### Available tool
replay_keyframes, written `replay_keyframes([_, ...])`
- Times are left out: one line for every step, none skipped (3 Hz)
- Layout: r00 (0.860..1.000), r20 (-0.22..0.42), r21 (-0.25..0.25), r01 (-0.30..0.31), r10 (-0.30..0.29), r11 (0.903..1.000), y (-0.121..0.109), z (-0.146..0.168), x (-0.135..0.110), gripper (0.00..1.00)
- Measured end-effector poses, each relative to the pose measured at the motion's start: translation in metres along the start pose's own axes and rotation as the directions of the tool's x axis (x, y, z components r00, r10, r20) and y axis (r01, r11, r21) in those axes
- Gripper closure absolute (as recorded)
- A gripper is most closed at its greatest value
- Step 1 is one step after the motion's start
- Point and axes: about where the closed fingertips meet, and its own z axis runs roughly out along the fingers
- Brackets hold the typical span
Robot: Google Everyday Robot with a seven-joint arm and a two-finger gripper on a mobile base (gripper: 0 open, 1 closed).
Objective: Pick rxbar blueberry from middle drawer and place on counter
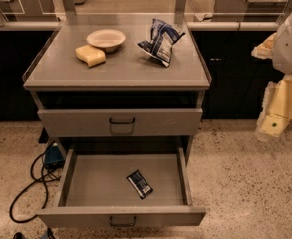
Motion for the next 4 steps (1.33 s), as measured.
replay_keyframes([1.000,0.000,0.000,0.000,0.000,1.0000,0.000,0.000,0.000,0.00])
replay_keyframes([1.000,0.021,0.012,0.005,-0.005,0.9999,0.001,0.003,0.003,0.00])
replay_keyframes([0.995,0.095,-0.003,0.019,-0.019,0.9998,0.013,0.035,0.020,0.00])
replay_keyframes([0.976,0.217,-0.052,0.018,-0.006,0.9985,0.037,0.106,0.050,0.00])
